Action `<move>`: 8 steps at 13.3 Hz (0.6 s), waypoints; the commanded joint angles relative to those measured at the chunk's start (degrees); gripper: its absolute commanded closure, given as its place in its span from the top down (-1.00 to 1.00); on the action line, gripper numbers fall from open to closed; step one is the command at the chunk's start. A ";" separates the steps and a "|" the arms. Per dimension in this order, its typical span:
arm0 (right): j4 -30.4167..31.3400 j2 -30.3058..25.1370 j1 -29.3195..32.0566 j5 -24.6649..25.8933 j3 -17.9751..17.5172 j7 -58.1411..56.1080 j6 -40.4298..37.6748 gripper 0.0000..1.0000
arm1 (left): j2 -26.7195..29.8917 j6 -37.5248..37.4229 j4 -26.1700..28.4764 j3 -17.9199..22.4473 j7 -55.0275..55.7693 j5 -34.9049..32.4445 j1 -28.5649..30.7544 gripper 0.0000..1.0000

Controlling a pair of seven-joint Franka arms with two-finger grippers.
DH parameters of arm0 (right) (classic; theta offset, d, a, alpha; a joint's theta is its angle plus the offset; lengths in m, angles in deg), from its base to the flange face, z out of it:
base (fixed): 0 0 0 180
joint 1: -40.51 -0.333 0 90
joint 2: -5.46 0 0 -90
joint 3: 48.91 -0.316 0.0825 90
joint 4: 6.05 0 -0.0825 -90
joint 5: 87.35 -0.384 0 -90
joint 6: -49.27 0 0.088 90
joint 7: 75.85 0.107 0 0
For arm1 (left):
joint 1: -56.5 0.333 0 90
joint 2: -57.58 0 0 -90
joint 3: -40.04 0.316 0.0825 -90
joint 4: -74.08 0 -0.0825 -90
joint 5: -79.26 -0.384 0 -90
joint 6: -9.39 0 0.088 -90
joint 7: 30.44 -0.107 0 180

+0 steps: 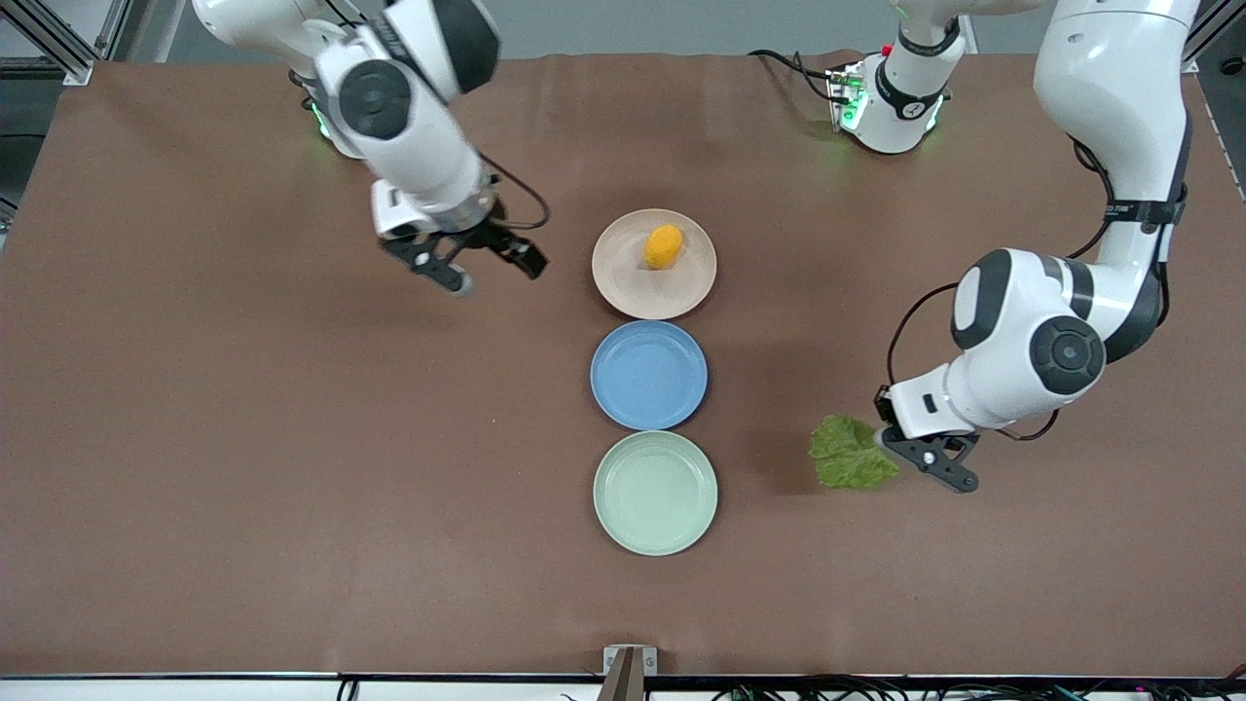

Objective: Pick lemon and lettuce from plates
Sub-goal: 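Lift the lettuce off the plate while the right gripper reaches the lemon, then release the lettuce beside the plates while the right gripper grasps the lemon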

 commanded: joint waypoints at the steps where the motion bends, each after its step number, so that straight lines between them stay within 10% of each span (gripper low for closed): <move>1: 0.52 5.18 -7.38 -0.46 0.89 9.93 8.00 1.00 | 2.79 10.08 11.75 -0.41 1.22 -1.18 1.75 -0.93; 4: 0.35 11.94 -14.25 0.51 1.07 16.20 14.09 1.00 | 4.02 19.08 20.37 -0.41 1.14 -1.18 3.86 -0.85; 5: 0.08 13.97 -15.66 0.94 1.07 16.47 15.58 1.00 | 4.29 20.05 21.88 -0.49 1.22 -1.18 4.39 -0.40; 6: -0.01 15.55 -16.81 1.03 0.98 17.00 17.25 1.00 | 4.29 20.41 21.98 -0.58 0.88 -1.18 6.13 0.56; 7: -0.01 17.05 -18.56 1.12 1.07 18.57 19.27 1.00 | 4.38 20.41 21.81 -0.76 0.00 -1.18 7.45 0.99; 8: -0.09 18.46 -19.80 1.21 1.16 20.76 20.60 1.00 | 6.03 20.33 21.80 -0.93 0.60 -1.18 8.16 1.00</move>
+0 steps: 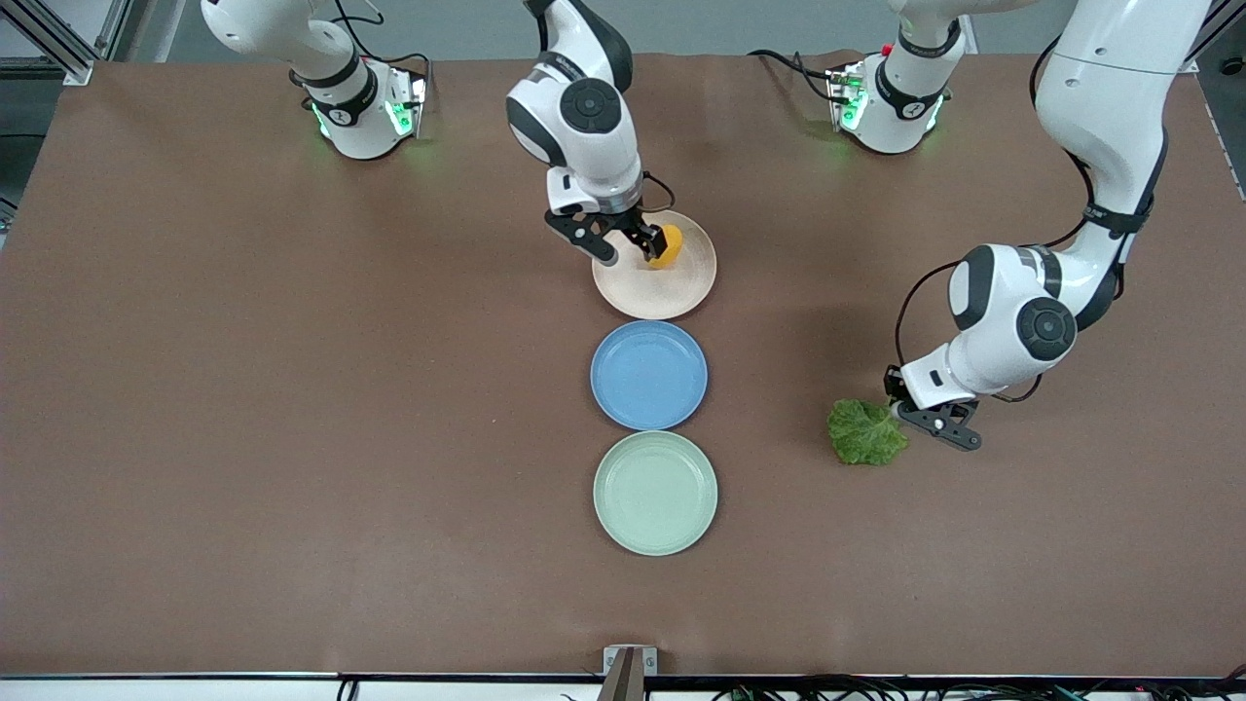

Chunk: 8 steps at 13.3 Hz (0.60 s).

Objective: Pick lemon and lettuce from plates
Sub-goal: 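Release the lettuce beside the plates while the right gripper grasps the lemon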

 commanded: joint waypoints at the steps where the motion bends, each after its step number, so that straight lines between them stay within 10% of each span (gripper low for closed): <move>1: -1.57 3.60 -3.53 1.23 0.97 5.14 2.23 1.00 | 6.79 -0.32 2.09 -0.95 2.26 -0.83 2.41 1.00; 8: -6.06 12.23 -7.58 4.40 1.06 14.65 7.24 0.96 | 28.59 -18.65 1.13 -2.70 23.95 -0.38 2.23 1.00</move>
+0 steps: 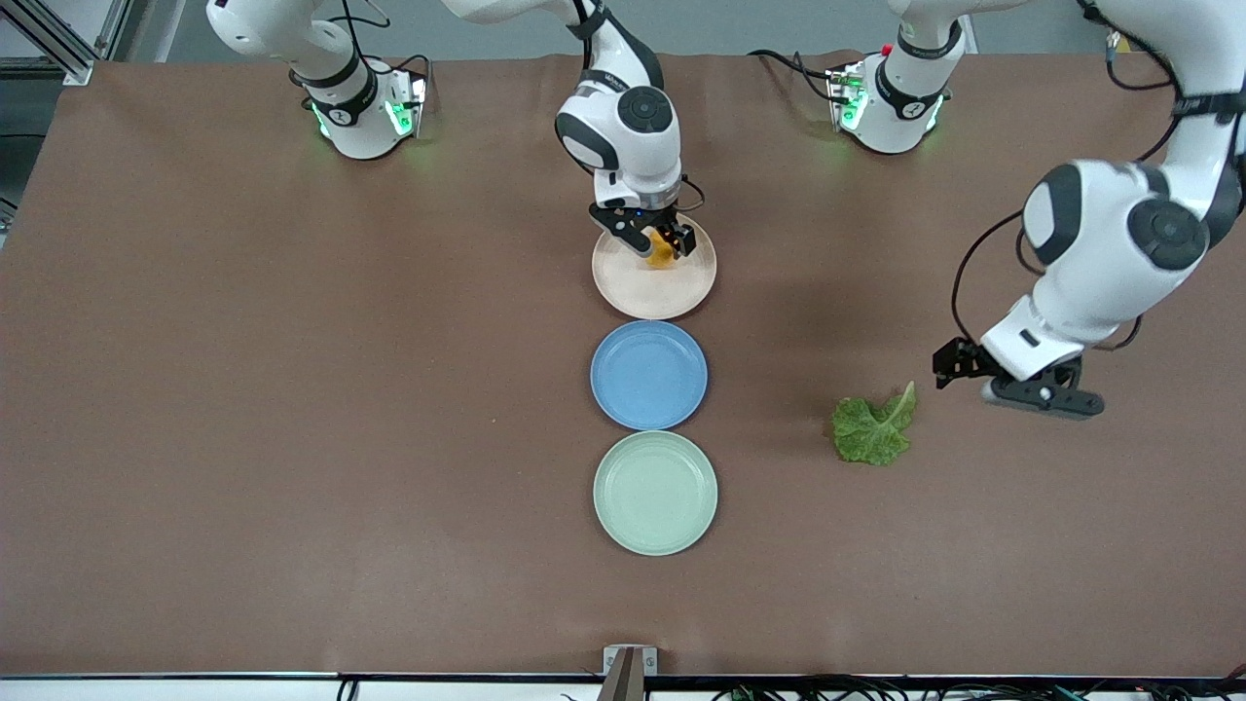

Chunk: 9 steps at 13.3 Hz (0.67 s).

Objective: Pick lemon and lettuce from plates
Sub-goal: 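Release the lettuce beside the plates while the right gripper grasps the lemon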

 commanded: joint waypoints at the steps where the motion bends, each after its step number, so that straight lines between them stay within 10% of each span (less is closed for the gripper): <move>1: -1.39 1.52 -1.29 1.39 0.84 2.26 0.42 0.79 | 8.87 -10.40 -0.76 -0.77 6.65 -0.39 0.32 1.00; 6: -2.36 1.08 -0.77 3.86 0.84 1.83 -0.89 -0.95 | 7.93 -36.55 -20.70 -0.42 6.31 -0.74 0.67 1.00; 9: -3.33 -3.03 3.09 4.03 2.50 -6.91 -8.26 -0.99 | 7.58 -40.75 -26.51 -0.24 5.69 -0.21 0.50 1.00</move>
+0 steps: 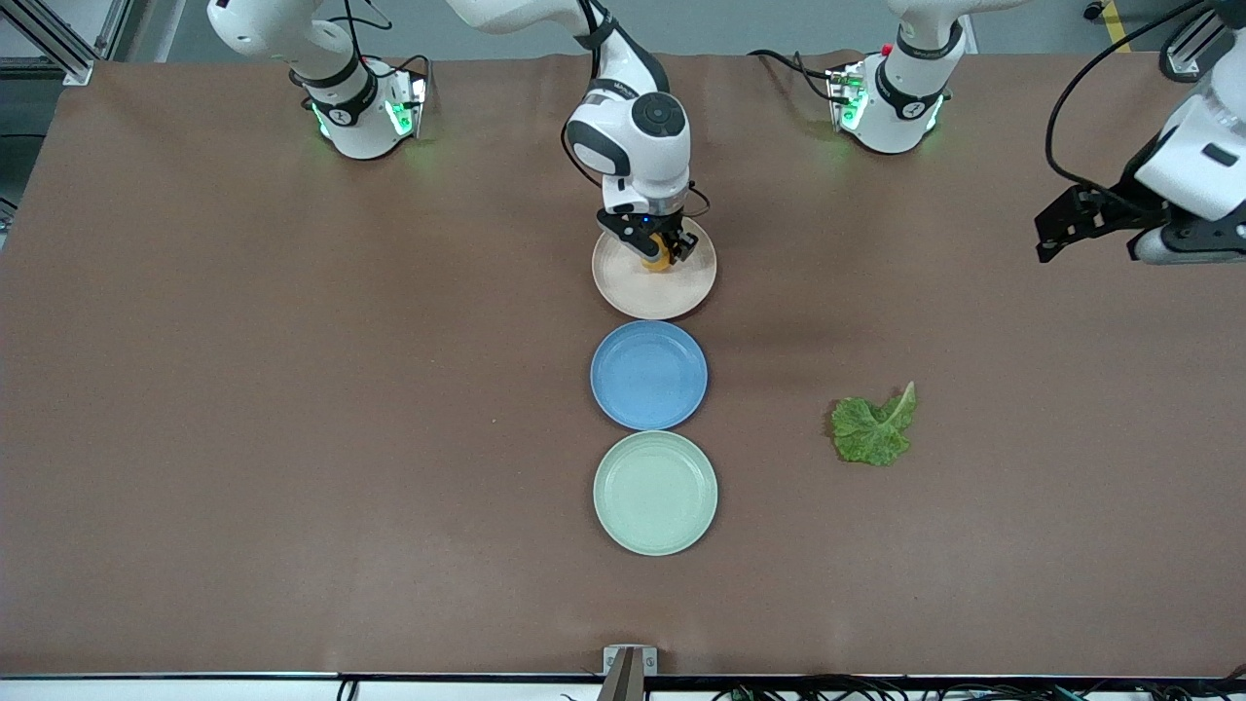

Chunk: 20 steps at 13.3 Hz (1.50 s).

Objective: Pick lemon and lettuce from plates
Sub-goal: 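Carry the lemon away from the cream plate with the right gripper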

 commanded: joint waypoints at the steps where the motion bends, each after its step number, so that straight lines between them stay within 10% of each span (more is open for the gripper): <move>1: 0.12 -5.86 5.53 0.91 1.07 -12.52 -6.68 -0.99 | -2.01 -5.62 -6.25 -0.21 -0.27 -0.21 -0.19 1.00; 7: 4.33 -12.91 26.26 0.29 0.98 -45.95 -10.74 -0.99 | -2.27 -11.97 -7.23 5.85 -0.01 1.37 -5.82 1.00; 20: 11.90 -8.96 51.94 -1.63 0.72 -91.22 -3.28 -1.00 | -3.68 -7.93 -6.88 1.28 1.39 1.72 -6.26 1.00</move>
